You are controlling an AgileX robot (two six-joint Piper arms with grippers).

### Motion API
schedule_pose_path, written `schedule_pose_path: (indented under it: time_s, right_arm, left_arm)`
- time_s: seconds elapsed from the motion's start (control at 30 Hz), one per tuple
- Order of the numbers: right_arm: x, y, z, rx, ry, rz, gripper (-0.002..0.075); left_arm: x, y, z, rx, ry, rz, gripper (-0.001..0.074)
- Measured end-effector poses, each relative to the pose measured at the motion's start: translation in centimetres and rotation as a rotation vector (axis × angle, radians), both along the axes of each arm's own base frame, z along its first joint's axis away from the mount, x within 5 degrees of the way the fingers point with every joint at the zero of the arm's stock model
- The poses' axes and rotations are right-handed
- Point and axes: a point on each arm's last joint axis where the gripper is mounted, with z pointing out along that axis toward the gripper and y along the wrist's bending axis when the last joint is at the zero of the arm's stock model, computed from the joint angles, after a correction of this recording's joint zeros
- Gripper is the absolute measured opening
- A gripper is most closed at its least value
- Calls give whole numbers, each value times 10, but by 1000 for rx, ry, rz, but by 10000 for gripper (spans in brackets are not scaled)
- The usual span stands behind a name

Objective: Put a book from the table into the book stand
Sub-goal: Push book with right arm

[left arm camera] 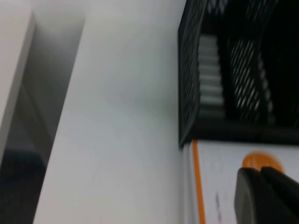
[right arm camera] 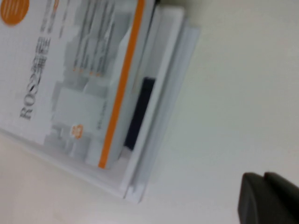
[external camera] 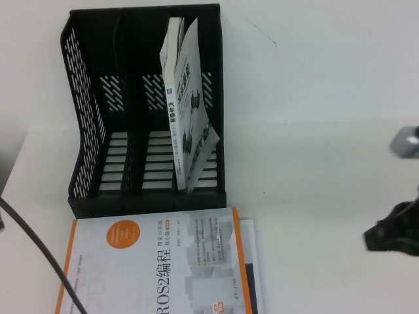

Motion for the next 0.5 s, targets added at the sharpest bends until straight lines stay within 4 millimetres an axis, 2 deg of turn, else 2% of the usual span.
schedule_pose_path:
  time_s: [0.17, 0.33, 0.5]
  right_arm:
    - [-1, 34, -13, 2, 8, 84, 4]
    - [-10, 68, -16, 14, -51, 171, 4]
    - [-10, 81, -23, -5, -91, 231, 4]
  left_arm:
    - [-2, 0, -29, 6, 135, -6, -2]
    - [-4, 0, -45, 10, 189, -7, -2]
    - [-6, 0, -52, 22, 220, -12, -2]
